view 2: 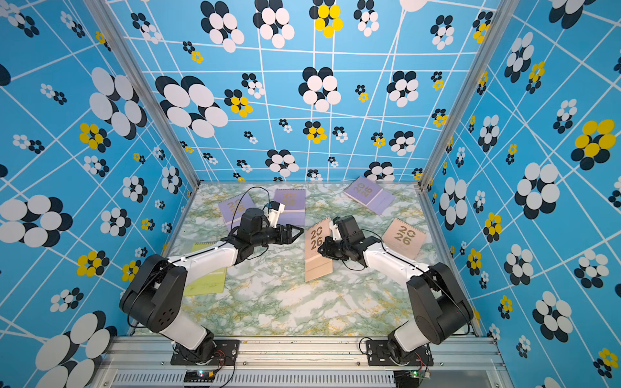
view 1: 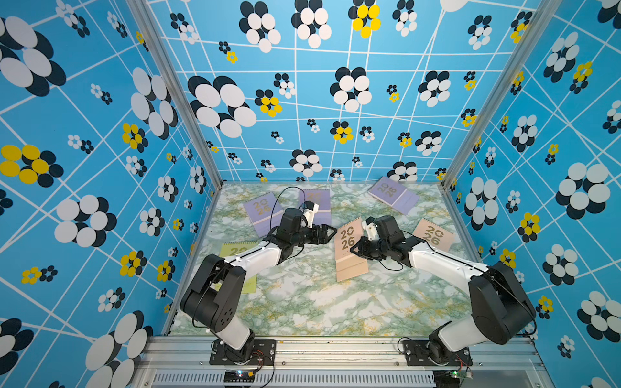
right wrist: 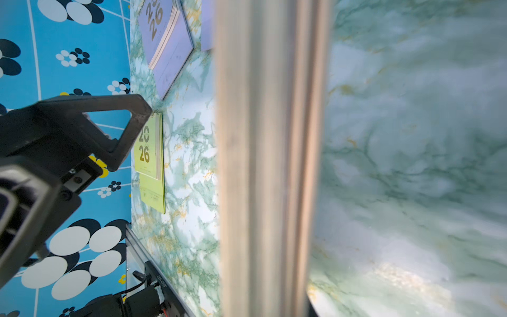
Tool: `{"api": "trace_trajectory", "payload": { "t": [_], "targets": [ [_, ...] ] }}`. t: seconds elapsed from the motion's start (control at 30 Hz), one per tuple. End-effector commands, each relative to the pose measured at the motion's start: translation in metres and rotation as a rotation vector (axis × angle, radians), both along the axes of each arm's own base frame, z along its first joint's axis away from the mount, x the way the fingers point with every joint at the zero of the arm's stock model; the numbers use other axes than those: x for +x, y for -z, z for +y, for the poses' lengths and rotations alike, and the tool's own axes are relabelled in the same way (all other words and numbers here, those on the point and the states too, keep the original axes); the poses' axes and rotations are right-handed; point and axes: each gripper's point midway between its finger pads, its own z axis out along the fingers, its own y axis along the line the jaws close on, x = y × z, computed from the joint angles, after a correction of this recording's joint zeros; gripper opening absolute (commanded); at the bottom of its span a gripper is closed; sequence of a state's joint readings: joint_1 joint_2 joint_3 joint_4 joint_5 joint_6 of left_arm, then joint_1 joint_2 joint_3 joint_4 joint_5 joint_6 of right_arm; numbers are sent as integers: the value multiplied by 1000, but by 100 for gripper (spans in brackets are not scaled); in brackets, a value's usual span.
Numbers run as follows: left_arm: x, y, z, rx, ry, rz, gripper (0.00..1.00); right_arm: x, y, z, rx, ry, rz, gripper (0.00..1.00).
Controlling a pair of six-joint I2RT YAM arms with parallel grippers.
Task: Stack the calendars
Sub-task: Place the calendar at the center of the board.
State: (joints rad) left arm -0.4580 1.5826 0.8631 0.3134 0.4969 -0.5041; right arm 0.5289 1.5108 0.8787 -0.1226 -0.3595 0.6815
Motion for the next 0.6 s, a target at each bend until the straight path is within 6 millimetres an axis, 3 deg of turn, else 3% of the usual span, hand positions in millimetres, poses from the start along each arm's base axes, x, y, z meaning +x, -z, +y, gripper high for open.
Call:
{"api": "trace_trajectory", "payload": {
  "t": [0.0, 0.3, 0.57],
  "targets": [
    [-13, 0, 11, 26, -7, -17, 83, -1, -16, 12, 77, 43, -51, 0],
    [-44, -15, 27, -29, -18, -80, 85, -32, 2, 40, 115, 5, -2, 0],
    [-63, 2, 24, -52, 15, -85, 86, -43, 23, 52, 131, 8, 61, 0]
  ]
}}
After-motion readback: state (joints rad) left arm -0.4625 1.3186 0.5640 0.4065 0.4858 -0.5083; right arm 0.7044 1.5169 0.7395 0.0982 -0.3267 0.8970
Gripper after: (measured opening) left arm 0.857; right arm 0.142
